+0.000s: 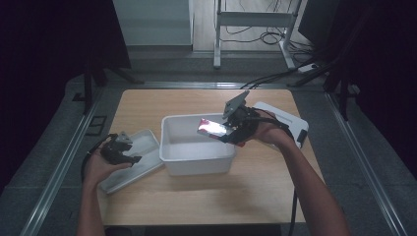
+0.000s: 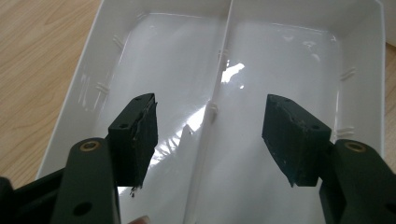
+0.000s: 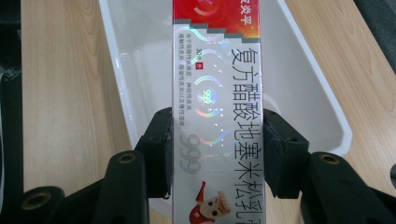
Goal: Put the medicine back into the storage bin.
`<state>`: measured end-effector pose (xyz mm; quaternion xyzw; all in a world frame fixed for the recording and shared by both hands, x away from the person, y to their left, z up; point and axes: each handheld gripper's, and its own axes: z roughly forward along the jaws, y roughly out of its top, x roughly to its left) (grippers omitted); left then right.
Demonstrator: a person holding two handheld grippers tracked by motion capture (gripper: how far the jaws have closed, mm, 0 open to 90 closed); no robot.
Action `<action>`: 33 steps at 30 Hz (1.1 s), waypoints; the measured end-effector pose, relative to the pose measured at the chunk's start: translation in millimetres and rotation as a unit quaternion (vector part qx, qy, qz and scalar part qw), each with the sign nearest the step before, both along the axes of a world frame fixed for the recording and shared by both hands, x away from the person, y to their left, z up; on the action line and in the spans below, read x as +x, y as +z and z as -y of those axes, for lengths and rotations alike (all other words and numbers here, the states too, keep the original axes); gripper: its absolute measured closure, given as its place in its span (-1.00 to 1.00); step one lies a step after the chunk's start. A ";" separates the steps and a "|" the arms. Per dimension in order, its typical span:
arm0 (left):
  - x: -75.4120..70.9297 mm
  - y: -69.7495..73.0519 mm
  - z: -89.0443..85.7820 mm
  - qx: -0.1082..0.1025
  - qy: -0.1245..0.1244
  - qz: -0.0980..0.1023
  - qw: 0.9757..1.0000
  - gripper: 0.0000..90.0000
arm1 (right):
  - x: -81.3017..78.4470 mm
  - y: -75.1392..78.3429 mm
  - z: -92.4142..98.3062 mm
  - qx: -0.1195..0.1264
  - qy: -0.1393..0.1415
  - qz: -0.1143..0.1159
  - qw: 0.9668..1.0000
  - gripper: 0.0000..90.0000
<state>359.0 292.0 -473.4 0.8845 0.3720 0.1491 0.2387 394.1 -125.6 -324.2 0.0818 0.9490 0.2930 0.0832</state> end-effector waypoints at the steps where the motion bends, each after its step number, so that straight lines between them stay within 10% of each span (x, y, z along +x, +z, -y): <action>1: 0.0 0.1 -0.2 0.000 0.000 0.000 1.000 -0.20 | 1.6 -0.8 -1.6 -0.001 0.002 -0.001 1.000 0.13; 33: -0.7 -2.2 -5.1 -0.002 -0.002 -0.006 1.000 -0.19 | 28.7 -18.8 -35.4 -0.038 0.024 -0.011 0.999 0.13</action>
